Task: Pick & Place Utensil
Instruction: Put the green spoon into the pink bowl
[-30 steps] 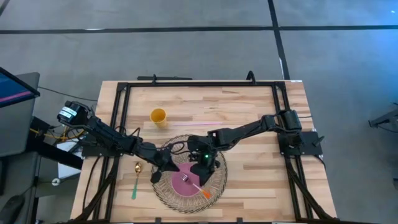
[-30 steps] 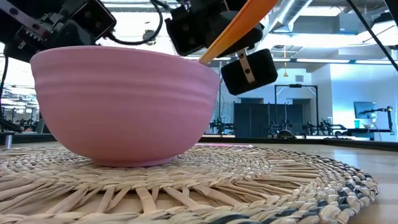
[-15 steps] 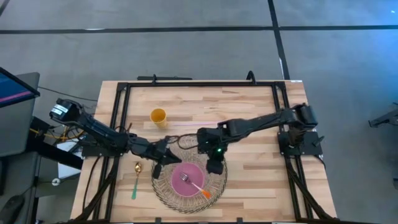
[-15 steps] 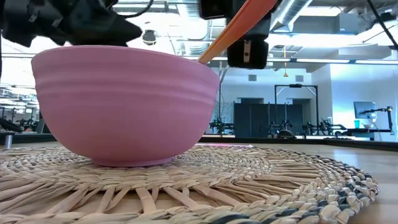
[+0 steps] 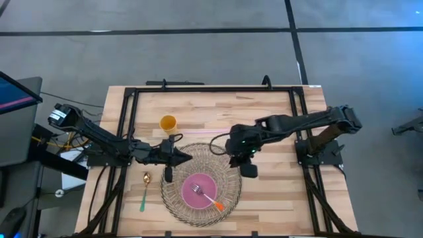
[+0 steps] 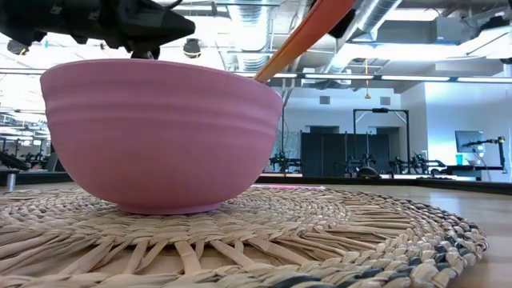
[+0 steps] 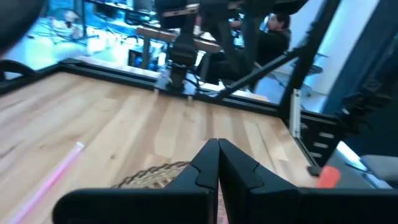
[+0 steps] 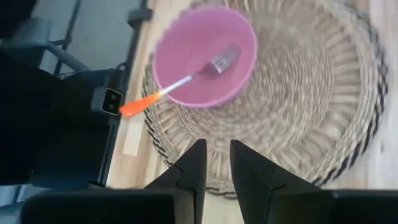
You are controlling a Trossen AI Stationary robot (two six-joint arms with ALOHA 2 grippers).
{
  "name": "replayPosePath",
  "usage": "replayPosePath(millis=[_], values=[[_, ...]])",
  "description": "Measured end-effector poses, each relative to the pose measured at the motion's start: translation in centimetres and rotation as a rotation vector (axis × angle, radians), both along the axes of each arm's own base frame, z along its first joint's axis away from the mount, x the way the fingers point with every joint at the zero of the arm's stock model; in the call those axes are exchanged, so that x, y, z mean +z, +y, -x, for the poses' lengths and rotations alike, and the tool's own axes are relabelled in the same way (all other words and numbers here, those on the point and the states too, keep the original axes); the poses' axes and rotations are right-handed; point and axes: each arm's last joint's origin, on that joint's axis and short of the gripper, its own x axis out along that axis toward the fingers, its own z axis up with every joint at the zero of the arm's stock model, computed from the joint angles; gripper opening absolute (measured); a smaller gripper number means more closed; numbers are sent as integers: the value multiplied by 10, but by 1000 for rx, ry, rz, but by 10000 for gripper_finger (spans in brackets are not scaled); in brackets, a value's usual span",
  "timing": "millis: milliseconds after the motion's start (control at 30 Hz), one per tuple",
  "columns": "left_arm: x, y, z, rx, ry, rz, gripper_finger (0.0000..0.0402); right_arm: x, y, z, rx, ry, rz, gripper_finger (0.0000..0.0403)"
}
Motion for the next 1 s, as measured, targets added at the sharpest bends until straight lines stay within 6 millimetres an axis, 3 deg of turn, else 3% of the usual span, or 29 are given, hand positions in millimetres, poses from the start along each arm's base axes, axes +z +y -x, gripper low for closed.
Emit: replayPosePath(millis=[200, 367, 633, 767, 1000], values=[[0, 1, 0, 39, 0, 3, 6, -7, -8, 19, -44, -82, 79, 65], [0, 3, 0, 104, 0, 8, 5, -28, -14, 35, -112, -121, 153, 65], [-1, 5, -2, 219, 19, -49, 5, -59, -17, 54, -128, -246, 123, 65], [11, 3, -7, 220, 15, -69, 5, -62, -20, 61, -115, -327, 136, 65], [32, -4, -23, 219, 80, -127, 5, -45, -26, 59, -78, -523, 196, 65]])
